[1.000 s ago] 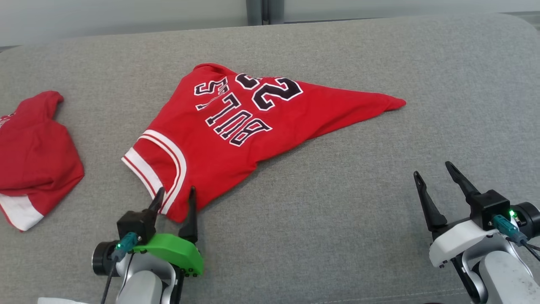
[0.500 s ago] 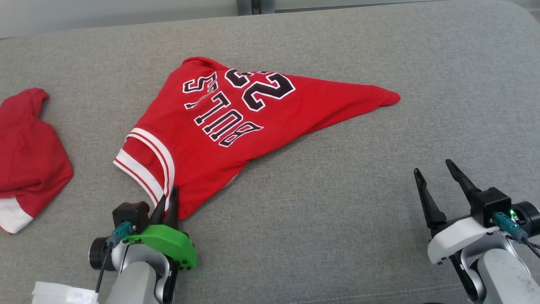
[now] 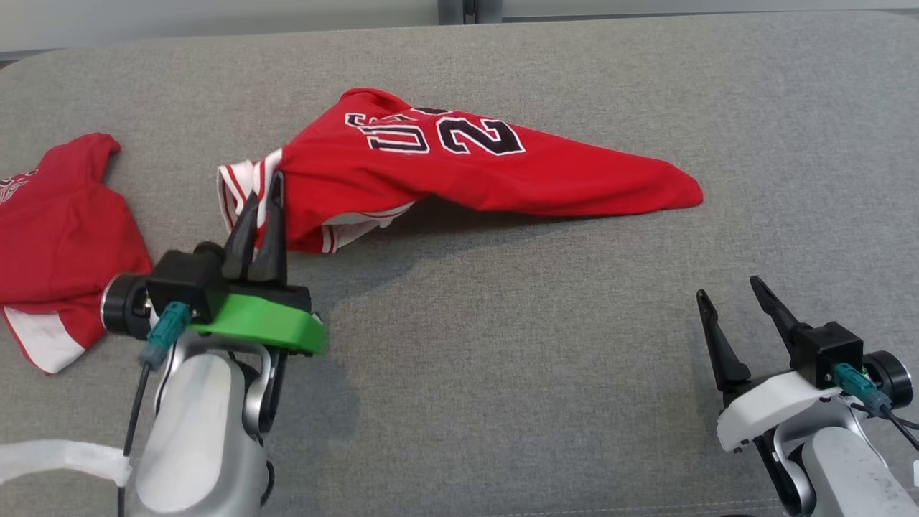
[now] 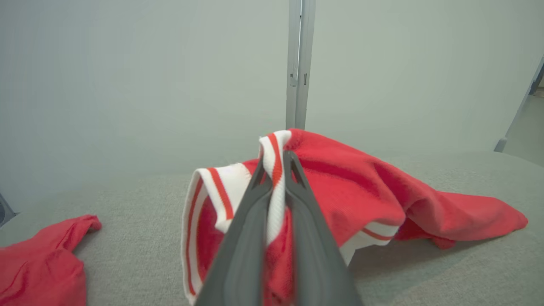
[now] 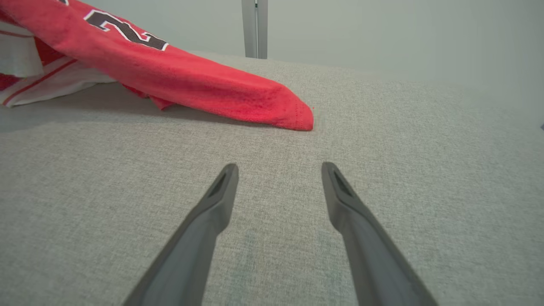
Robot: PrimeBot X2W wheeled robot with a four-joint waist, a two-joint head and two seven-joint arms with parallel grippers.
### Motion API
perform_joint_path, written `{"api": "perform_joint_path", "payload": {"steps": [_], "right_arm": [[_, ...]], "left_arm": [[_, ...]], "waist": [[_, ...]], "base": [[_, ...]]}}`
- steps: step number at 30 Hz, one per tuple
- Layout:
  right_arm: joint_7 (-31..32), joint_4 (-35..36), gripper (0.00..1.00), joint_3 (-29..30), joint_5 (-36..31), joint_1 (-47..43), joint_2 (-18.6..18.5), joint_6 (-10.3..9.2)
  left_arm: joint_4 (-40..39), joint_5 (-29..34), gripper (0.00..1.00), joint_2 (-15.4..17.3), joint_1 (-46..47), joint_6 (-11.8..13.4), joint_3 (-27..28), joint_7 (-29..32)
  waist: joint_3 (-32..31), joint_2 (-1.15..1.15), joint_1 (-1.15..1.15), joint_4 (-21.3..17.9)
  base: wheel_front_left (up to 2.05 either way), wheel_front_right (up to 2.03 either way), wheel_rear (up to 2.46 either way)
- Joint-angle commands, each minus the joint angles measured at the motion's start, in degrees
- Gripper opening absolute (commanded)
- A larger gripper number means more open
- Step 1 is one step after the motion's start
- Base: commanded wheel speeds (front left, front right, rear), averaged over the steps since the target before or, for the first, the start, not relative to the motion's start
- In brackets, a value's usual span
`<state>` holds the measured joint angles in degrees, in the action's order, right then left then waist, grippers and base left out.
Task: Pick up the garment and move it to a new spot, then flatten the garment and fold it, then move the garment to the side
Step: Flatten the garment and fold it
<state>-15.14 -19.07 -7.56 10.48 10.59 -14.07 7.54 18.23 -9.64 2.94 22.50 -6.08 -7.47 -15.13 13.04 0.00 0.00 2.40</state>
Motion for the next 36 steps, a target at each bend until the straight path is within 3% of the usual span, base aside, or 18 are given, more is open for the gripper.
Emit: {"api": "perform_joint_path", "payload": {"steps": [1, 2, 3, 5, 10, 11, 12, 13, 19, 30, 36], "right_arm": [[-0.01, -0.39, 1.0, -0.17, 0.52, 0.21, 0.13, -0.1], [-0.01, -0.51, 1.0, -0.41, 0.63, 0.61, 0.22, -0.1], [-0.01, -0.61, 1.0, -0.73, 0.67, 1.03, 0.24, -0.1], [-0.01, -0.85, 1.0, -1.53, 0.91, 1.9, 0.18, -0.1], [-0.01, -1.32, 1.0, -2.48, 1.36, 3.54, 0.14, -0.1], [-0.01, -1.38, 1.0, -2.44, 1.45, 3.98, 0.01, -0.1], [-0.01, -1.42, 1.0, -2.54, 1.62, 4.37, -0.06, -0.1], [-0.01, -1.5, 1.0, -2.6, 1.74, 4.65, -0.07, -0.1], [-0.01, -1.46, 1.0, -1.33, 1.95, 4.93, 0.71, -0.1], [-0.01, -1.6, 1.0, -0.2, 1.87, 3.15, 2.1, -0.1], [-0.01, -1.59, 1.0, -0.67, 1.45, 2.75, 2.24, -0.1]], "left_arm": [[0.3, 1.1, 0.0, 1.02, 2.7, -0.35, 0.82, -0.02], [1.7, 1.8, 0.0, 1.71, 3.79, -0.34, 0.9, -0.01], [3.63, 2.0, 0.12, 2.21, 5.02, -0.25, 1.13, -0.01], [8.31, 2.36, 0.19, 3.33, 8.27, 0.04, 1.59, -0.01], [17.43, 2.36, 0.18, 5.35, 14.38, 1.04, 3.05, 0.02], [19.39, 2.47, 0.29, 5.8, 15.98, 1.36, 3.33, 0.02], [20.93, 2.33, 0.5, 6.14, 17.37, 1.91, 3.78, 0.01], [22.54, 2.22, 1.0, 6.55, 18.61, 2.4, 4.22, 0.01], [27.66, 1.3, 1.0, 7.82, 22.52, 5.08, 6.93, 0.0], [15.97, 1.41, 1.0, 3.46, 12.75, 3.65, 8.57, 0.0], [13.85, 0.75, 1.0, 1.22, 5.3, 3.13, 8.87, 0.0]], "waist": [[0.65, 0.0, 0.0, -0.32], [1.1, 0.0, 0.0, -0.66], [1.57, 0.0, 0.0, -1.13], [2.79, 0.0, 0.0, -2.43], [5.37, 0.0, 0.0, -5.47], [6.0, 0.0, 0.0, -6.16], [6.62, 0.0, 0.0, -6.89], [7.16, 0.0, 0.0, -7.59], [8.3, 0.0, 0.0, -9.28], [3.66, 0.0, 0.0, -3.78], [2.46, 0.0, 0.0, -1.92]], "base": [[0.0, 0.0, 0.0], [0.0, 0.0, 0.0], [0.0, 0.0, 0.0], [0.0, 0.0, 0.0], [0.0, 0.0, 0.0], [0.0, 0.0, 0.0], [0.0, 0.0, 0.0], [0.0, 0.0, 0.0], [0.0, 0.0, 0.0], [0.0, 0.0, 0.0], [0.0, 0.0, 0.0]]}}
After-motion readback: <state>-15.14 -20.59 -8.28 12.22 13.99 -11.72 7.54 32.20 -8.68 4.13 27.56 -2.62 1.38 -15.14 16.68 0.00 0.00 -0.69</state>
